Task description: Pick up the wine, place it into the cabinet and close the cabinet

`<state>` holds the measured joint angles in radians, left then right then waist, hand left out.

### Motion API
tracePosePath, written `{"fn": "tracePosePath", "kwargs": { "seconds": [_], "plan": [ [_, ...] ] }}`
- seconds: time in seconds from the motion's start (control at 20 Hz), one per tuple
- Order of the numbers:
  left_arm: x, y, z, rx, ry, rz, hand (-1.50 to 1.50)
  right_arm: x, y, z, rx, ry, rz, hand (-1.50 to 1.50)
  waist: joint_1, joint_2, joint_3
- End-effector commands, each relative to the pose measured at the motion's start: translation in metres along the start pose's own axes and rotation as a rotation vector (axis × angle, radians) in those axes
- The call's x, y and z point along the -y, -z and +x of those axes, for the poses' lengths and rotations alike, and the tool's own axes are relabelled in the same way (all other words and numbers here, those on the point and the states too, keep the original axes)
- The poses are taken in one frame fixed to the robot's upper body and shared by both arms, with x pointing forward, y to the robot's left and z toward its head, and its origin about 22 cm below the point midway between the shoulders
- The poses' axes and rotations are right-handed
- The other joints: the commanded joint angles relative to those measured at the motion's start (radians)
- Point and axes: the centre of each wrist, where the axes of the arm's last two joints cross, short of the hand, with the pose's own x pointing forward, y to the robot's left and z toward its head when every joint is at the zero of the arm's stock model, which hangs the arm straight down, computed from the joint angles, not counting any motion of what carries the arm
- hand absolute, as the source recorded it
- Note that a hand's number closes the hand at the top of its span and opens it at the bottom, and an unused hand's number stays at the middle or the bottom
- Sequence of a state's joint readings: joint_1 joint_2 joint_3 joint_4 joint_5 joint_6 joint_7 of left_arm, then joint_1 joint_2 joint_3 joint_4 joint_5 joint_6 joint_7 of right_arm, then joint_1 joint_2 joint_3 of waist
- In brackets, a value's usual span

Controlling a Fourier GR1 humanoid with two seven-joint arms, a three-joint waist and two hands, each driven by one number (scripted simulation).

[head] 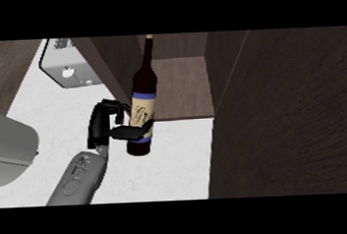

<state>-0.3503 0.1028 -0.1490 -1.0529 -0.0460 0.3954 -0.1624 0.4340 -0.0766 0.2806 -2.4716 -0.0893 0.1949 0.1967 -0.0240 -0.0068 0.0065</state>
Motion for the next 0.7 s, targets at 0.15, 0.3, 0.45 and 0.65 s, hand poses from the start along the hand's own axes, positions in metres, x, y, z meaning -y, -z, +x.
{"fn": "tracePosePath", "kwargs": {
  "seconds": [0.15,0.3,0.45,0.65],
  "plan": [
    [0.07,0.019,0.048,0.056,0.044,-0.105,1.5,0.003,-0.012,0.013,0.02,0.049,0.023,-1.5,-0.056,0.013,-0.005],
    [0.076,0.021,0.05,0.059,0.113,-0.093,1.5,-0.002,-0.01,0.009,0.02,0.054,0.028,-1.5,-0.065,0.014,-0.006],
    [0.073,0.032,0.049,0.027,0.142,-0.059,1.5,0.002,-0.008,0.006,0.03,0.058,0.047,-1.5,-0.072,0.023,-0.006],
    [0.071,0.029,0.038,0.007,0.162,-0.052,1.5,0.002,-0.007,0.007,0.04,0.07,0.051,-1.5,-0.074,0.026,-0.007]
  ]
}}
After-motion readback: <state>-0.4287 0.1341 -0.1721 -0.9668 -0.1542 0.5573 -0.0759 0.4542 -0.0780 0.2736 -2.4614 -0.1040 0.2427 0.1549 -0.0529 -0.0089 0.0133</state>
